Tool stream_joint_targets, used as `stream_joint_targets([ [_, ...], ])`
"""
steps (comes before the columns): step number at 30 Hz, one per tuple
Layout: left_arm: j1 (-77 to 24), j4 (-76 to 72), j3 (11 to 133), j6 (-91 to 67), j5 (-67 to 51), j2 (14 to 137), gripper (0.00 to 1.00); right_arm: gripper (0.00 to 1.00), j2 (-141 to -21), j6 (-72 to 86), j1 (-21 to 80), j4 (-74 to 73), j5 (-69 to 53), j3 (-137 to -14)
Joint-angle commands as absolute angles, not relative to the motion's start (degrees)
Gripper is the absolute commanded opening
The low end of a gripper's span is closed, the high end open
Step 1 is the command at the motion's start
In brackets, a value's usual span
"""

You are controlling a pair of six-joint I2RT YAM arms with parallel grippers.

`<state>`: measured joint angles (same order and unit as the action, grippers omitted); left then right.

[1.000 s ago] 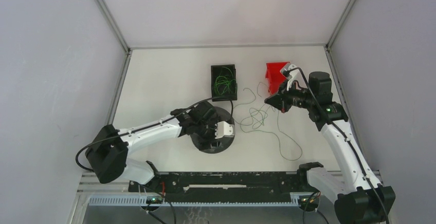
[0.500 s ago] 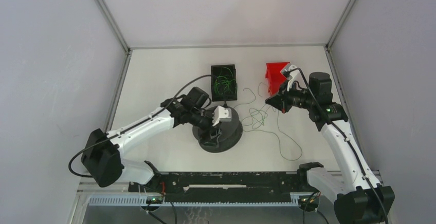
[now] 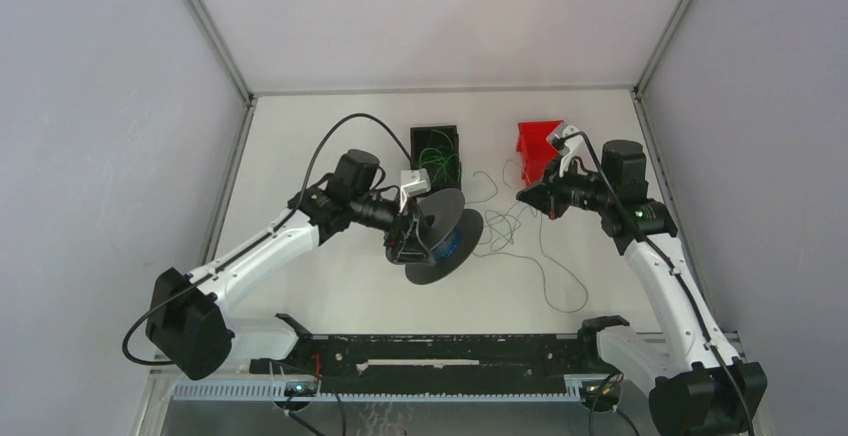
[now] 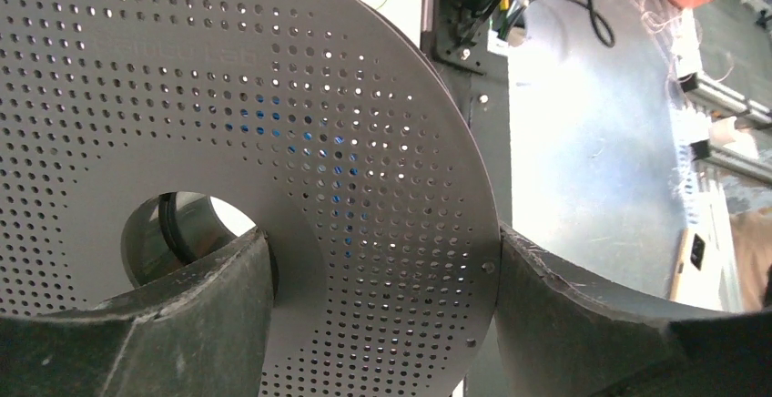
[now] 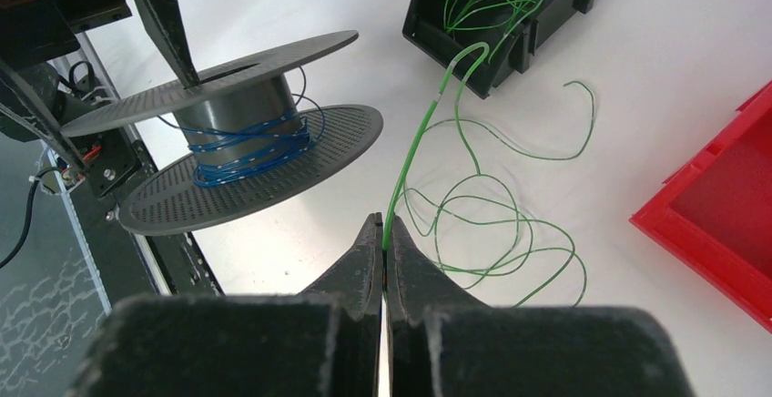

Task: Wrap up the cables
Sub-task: Place the cable reel at the center of the board.

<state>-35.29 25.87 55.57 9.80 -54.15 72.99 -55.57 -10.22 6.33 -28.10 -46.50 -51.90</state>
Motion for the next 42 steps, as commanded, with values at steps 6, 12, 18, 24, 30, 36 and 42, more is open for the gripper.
stream_joint_targets([
  [6,-33.9,9.1,52.2,-4.5,-61.4,70.6,0.34,0.00,-55.5,-11.4,5.6,-25.6,-46.6,-51.8],
  [12,-32.4,2.0,49.7,-11.3,-61.3,70.5,0.32,0.00,-54.9,-11.9,5.6,-24.4,-46.2,-51.9],
  [18,-30.9,-8.6,45.0,-20.3,-61.6,70.6,0.31,0.00,-55.8,-13.4,6.0,-25.9,-45.6,-54.5],
  [24,-30.5,-18.4,40.6,-29.1,-61.9,71.9,0.31,0.00,-56.6,-13.9,7.5,-26.0,-43.6,-55.6],
  [30,-30.3,-31.5,37.3,-40.2,-62.1,73.9,0.29,0.00,-56.7,-13.6,7.9,-25.6,-43.0,-54.6],
  [36,-30.3,-39.4,35.4,-47.2,-61.5,75.9,0.29,0.00,-56.1,-14.0,7.9,-25.9,-42.7,-54.4],
  [42,-29.6,-46.0,32.7,-52.2,-59.9,77.2,0.28,0.00,-55.9,-16.9,9.3,-26.6,-41.2,-54.6],
])
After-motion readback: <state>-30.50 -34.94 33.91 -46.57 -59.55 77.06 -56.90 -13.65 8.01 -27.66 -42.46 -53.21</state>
